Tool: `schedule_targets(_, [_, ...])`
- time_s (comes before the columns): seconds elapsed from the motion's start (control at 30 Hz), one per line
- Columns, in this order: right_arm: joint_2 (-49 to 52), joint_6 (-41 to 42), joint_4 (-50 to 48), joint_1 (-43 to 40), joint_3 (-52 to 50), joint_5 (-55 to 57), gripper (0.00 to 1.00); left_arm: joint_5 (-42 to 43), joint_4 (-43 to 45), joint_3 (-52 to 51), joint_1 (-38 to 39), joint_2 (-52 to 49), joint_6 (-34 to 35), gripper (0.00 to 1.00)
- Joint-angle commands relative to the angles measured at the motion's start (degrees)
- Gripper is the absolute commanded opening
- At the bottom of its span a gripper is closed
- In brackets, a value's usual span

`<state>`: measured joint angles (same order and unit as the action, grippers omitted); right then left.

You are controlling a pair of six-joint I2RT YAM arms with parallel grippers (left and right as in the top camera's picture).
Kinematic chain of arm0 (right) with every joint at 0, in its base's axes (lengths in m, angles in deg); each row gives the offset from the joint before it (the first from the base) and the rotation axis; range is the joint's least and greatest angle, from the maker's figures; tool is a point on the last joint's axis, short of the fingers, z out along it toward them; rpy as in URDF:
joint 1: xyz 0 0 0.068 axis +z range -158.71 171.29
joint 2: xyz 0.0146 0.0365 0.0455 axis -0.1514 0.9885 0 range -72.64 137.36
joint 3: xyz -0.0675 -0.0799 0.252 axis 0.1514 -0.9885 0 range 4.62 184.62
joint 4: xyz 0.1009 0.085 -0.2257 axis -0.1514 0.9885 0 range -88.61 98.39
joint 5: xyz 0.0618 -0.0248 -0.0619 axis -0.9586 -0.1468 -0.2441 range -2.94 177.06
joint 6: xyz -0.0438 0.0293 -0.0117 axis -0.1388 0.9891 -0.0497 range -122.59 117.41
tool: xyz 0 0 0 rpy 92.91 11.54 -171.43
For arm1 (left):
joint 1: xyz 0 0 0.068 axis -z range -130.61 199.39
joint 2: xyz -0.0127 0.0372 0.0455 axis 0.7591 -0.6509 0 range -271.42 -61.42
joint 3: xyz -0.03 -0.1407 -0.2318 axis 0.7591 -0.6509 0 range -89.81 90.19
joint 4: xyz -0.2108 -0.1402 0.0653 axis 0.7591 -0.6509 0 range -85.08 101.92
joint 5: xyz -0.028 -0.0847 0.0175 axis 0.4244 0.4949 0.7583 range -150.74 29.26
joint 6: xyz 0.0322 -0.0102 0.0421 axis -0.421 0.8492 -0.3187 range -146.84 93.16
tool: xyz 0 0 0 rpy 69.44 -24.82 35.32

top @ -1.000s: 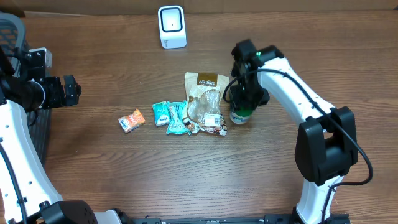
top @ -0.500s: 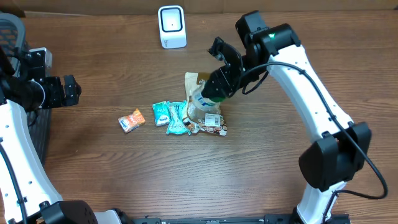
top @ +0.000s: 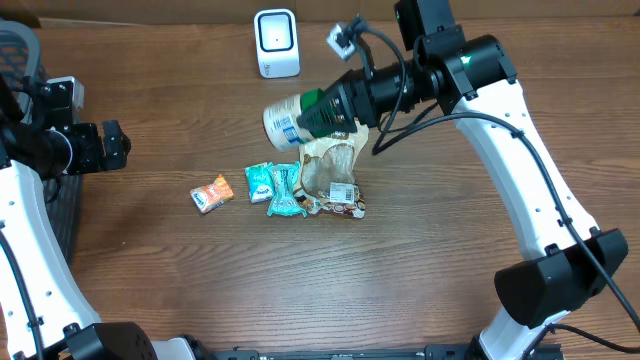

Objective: Scan the item barcode
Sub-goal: 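Lift the jar and hold its side up to the white scanner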

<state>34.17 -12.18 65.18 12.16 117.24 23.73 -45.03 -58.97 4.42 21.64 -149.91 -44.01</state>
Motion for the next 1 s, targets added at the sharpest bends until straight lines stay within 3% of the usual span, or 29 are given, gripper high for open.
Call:
schedule_targets(0.0, [-2.1,11.3,-4.8,-1.4,1.9,-8.0,0.44,0.7,0.0,1.3,0.0,1.6,-1.5,0.99])
schedule_targets(0.27, [-2.1,12.6,-7.8,-1.9,1.9,2.3,0.5,0.7,0.0,1.3,0.0,1.6,-1.5,1.0])
schedule_targets(0.5, [-1.9,11.5,-12.6,1.1,1.9,26.0,0.5,0.7,0.0,1.3,0.0,1.6,-1.5,0.99])
schedule_targets(0.63, [0.2,5.9,-18.7,4.9,1.7,50.4,0.5,0.7,0.0,1.3,0.0,1.6,-1.5,1.0])
schedule_targets(0.7, [2.2,1.7,-22.8,6.4,1.7,57.3,0.5,0.7,0.0,1.3,0.0,1.6,-1.5,1.0])
schedule_targets(0.97, [15.2,-21.3,-45.6,7.9,1.7,63.3,0.44,0.7,0.0,1.3,0.0,1.6,-1.5,0.99])
